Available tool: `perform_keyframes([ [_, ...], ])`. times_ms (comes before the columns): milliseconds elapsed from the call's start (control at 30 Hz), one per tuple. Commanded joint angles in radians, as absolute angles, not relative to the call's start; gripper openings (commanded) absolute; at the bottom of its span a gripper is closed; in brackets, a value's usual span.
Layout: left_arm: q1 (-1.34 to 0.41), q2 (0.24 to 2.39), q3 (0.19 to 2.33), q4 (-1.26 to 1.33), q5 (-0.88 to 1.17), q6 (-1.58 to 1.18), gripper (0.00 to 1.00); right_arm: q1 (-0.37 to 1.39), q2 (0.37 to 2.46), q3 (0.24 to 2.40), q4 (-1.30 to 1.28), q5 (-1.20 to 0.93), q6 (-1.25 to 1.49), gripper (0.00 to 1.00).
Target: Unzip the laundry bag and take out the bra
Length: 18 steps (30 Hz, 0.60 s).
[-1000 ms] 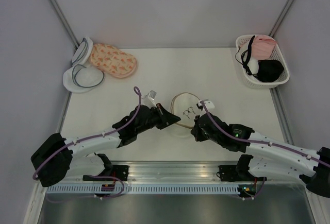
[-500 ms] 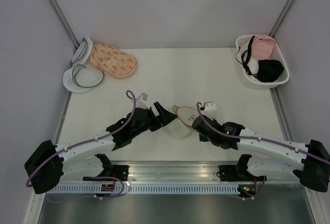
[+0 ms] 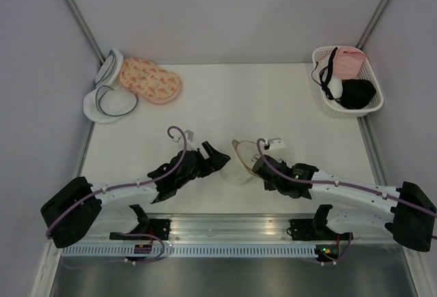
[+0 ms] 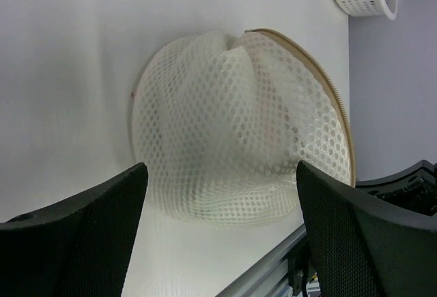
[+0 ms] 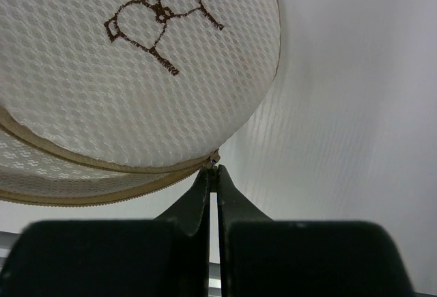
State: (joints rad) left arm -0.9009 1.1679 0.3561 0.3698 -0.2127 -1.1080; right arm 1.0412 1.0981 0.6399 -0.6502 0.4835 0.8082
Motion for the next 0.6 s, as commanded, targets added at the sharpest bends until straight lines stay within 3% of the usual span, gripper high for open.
perform_keyframes([
  [0,-0.905,1.251,0.376,0.626,-0.164,-0.959,0.91,1.040,1.094,0.632,-0.601,0.465,0.808,0.00],
  [100,-0.905,1.331,0.385,0.713,-0.134,-0.887,0.83,1.042,1.097,0.621,-0.565,0.434,0.801,0.00],
  [167,-0.905,1.365,0.388,0.773,-0.111,-0.862,0.67,1.040,1.098,0.618,-0.551,0.419,0.795,0.01],
  [200,-0.905,1.390,0.393,0.785,-0.103,-0.861,0.58,1.040,1.100,0.618,-0.552,0.422,0.795,0.00],
  [233,-0.905,1.402,0.397,0.787,-0.091,-0.861,0.39,1.040,1.098,0.618,-0.554,0.422,0.793,0.01],
  [300,-0.904,1.419,0.403,0.790,-0.080,-0.864,0.21,1.040,1.094,0.621,-0.557,0.423,0.790,0.00],
  [333,-0.905,1.420,0.400,0.793,-0.080,-0.867,0.05,1.040,1.091,0.621,-0.558,0.423,0.788,0.01],
  [500,-0.904,1.373,0.371,0.789,-0.083,-0.868,0.02,1.040,1.049,0.640,-0.632,0.485,0.843,0.02],
  [533,-0.905,1.362,0.365,0.785,-0.090,-0.862,0.02,1.042,1.042,0.650,-0.661,0.495,0.850,0.29],
  [567,-0.904,1.350,0.356,0.776,-0.094,-0.859,0.02,1.043,1.013,0.669,-0.692,0.491,0.847,0.43],
])
